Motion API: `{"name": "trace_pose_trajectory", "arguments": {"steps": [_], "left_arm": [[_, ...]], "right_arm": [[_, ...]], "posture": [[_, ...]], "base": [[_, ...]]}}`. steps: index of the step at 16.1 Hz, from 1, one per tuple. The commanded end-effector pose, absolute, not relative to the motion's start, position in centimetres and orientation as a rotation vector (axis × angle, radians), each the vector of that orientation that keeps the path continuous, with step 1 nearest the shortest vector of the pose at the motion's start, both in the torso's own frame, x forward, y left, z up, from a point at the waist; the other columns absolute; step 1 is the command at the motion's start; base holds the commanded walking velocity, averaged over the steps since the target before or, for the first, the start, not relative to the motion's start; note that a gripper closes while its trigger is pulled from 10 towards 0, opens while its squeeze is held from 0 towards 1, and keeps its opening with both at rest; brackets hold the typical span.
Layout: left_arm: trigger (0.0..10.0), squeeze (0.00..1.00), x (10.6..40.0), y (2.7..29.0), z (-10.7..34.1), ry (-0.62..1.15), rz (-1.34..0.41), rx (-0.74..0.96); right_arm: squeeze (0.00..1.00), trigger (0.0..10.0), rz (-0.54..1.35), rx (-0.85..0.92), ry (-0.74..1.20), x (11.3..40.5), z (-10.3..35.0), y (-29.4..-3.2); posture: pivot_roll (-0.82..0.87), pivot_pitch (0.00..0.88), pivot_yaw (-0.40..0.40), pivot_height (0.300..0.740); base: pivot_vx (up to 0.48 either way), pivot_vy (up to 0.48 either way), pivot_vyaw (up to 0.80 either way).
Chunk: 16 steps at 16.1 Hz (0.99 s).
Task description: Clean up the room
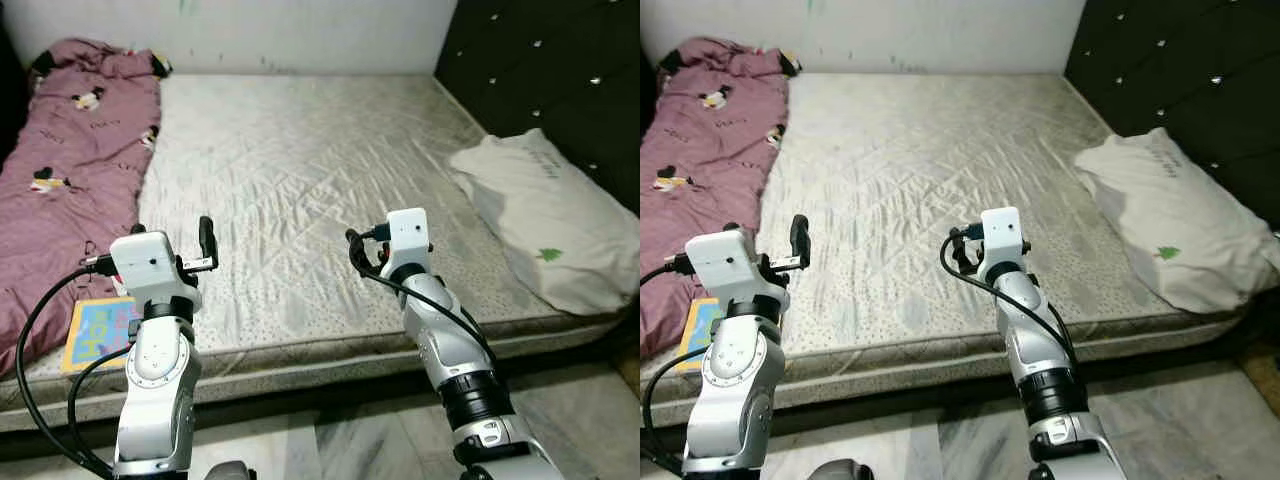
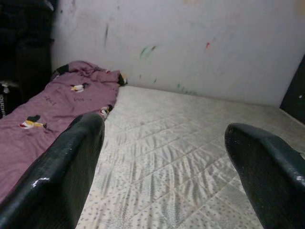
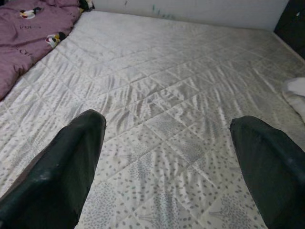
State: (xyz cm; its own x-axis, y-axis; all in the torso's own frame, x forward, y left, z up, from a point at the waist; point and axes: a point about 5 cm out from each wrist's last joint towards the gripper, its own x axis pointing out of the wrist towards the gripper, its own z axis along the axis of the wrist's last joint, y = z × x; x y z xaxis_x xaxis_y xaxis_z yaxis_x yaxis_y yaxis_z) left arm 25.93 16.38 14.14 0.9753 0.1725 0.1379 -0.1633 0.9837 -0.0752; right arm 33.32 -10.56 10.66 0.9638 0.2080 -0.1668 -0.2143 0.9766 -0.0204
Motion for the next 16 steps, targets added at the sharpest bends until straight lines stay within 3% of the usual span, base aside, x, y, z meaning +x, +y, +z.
{"name": "trace_pose_trajectory", "arguments": {"steps": [1,3,13,16], "left_arm": [[10.0,0.00,25.90,16.31,14.34,-0.154,0.164,-0.065],[10.0,0.00,25.89,16.31,14.28,-0.149,0.164,-0.066],[10.0,0.00,26.10,16.44,13.92,-0.119,0.217,-0.071],[10.0,0.00,26.18,16.39,13.86,-0.109,0.215,-0.084]], "right_arm": [[0.00,10.0,0.210,-0.042,0.161,33.43,10.78,-10.78],[0.00,10.0,0.204,-0.042,0.161,33.47,10.76,-10.85],[0.00,10.0,0.185,-0.055,0.139,33.88,10.98,-11.28],[0.00,10.0,0.186,-0.058,0.151,33.80,10.72,-11.29]], "posture": [[0.09,0.015,-0.061,0.740],[0.09,0.015,-0.061,0.740],[0.10,0.006,-0.063,0.740],[0.10,0.009,-0.062,0.740]], "base": [[0.368,0.000,0.00],[0.341,0.000,0.00],[0.000,0.000,0.00],[0.000,0.480,0.00]]}}
